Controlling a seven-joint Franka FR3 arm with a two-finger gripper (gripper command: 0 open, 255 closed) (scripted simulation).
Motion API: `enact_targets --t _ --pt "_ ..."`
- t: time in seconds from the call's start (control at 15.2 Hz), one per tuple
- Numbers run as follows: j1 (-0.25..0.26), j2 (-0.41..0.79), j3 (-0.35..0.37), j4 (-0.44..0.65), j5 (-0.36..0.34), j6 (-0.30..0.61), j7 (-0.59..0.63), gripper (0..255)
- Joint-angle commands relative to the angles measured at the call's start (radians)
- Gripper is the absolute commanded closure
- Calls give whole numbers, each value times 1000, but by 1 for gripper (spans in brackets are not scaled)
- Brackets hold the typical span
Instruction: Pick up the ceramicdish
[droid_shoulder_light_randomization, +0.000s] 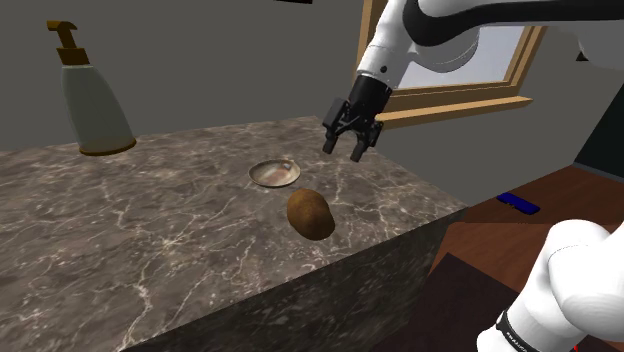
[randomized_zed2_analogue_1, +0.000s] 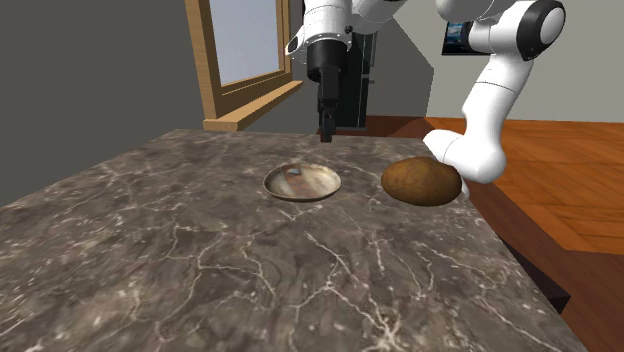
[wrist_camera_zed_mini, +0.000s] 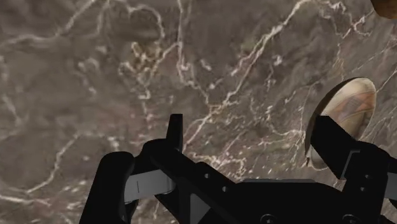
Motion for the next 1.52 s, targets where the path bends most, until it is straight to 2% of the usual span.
enact_targets --t 0.0,0.33,0.4,0.86,0.99,1.06,1.45 --pt "15 50 3 47 51 24 8 0" --pt "48 160 12 166 170 72 27 0" --pt "50 166 12 174 177 75 28 0" --pt "54 162 17 74 200 156 -26 0" --pt "54 162 17 74 200 156 -26 0" --pt "54 162 17 74 200 157 -27 255" --pt "54 163 17 74 200 157 -27 255"
